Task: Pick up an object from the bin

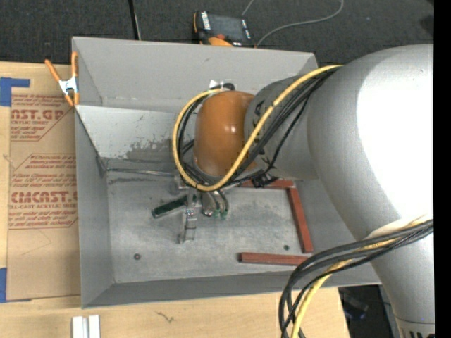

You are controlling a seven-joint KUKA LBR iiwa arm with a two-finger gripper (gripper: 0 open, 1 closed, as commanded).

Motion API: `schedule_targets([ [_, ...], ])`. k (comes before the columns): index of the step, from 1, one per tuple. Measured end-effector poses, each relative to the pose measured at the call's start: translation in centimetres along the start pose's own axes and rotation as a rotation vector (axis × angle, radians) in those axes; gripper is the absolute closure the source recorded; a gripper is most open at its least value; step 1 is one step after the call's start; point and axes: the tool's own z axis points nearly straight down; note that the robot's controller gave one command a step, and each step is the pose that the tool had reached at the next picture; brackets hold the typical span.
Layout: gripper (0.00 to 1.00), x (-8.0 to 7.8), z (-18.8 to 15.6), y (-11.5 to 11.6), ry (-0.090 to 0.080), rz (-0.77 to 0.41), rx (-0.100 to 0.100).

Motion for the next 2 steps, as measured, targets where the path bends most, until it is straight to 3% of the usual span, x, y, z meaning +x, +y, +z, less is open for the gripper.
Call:
schedule_targets([
  [1,0.00,0.1,-3.7,0.9,-0.006,0.025,0.000],
  [2,0.00,1.1,-3.4,0.1,-0.002,0.058,0.001],
])
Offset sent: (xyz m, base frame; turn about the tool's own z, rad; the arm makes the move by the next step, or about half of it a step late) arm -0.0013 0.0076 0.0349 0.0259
